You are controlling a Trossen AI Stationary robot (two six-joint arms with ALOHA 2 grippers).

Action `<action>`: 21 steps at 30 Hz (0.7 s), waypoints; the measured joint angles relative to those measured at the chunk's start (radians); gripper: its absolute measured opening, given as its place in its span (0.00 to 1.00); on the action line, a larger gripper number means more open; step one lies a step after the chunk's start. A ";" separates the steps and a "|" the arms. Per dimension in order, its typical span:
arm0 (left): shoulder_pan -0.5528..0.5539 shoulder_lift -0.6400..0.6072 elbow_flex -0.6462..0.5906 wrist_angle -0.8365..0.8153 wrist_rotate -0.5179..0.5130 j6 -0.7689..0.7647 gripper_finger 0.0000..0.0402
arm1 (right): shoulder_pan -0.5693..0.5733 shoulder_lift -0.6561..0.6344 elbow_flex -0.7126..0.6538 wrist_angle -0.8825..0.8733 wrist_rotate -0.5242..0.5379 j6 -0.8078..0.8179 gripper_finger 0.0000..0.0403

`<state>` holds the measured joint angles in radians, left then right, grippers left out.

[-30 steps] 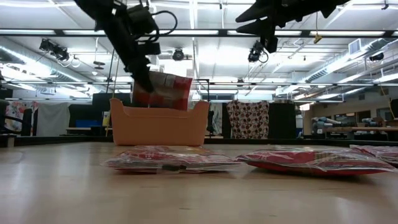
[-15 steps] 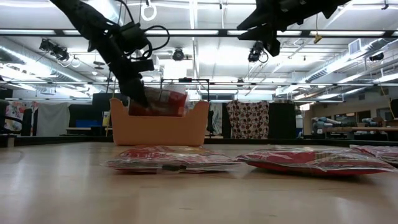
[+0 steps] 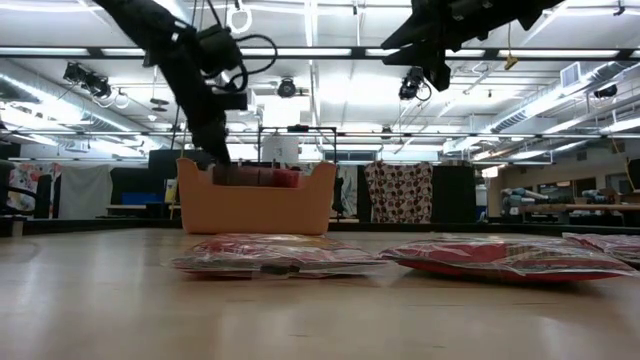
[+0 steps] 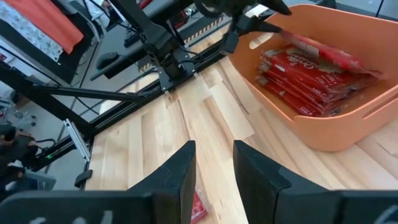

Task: Sort popcorn bags into baskets
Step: Put the red popcorn bag into the orange bin

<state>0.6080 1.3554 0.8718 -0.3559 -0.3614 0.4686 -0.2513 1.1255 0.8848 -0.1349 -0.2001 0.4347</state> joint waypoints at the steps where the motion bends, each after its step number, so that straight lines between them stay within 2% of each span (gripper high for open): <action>1: -0.006 -0.003 0.021 -0.038 -0.009 -0.013 0.38 | 0.001 0.000 0.000 0.000 0.000 0.000 0.28; 5: -0.035 -0.004 0.132 -0.181 0.001 -0.069 0.38 | 0.002 0.000 0.000 -0.010 -0.006 -0.019 0.28; 7: -0.049 -0.003 0.193 -0.255 0.055 -0.119 0.38 | 0.002 0.000 0.000 -0.046 -0.008 -0.028 0.28; 9: -0.060 -0.003 0.255 -0.311 0.189 -0.193 0.38 | 0.002 0.000 0.000 -0.103 -0.009 -0.037 0.28; 13: -0.097 -0.004 0.324 -0.323 0.555 -0.333 0.38 | 0.016 0.000 0.000 -0.261 -0.043 -0.083 0.28; 15: -0.129 -0.004 0.331 -0.302 0.658 -0.395 0.38 | 0.037 0.000 0.000 -0.341 -0.076 -0.137 0.28; 17: -0.167 -0.004 0.330 -0.302 0.690 -0.457 0.38 | 0.072 0.000 0.000 -0.406 -0.084 -0.184 0.28; 21: -0.244 -0.002 0.330 -0.319 0.683 -0.562 0.38 | 0.178 0.000 -0.005 -0.495 -0.055 -0.263 0.30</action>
<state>0.3636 1.3535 1.2022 -0.6745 0.3217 -0.0936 -0.0734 1.1259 0.8800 -0.6295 -0.2548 0.1719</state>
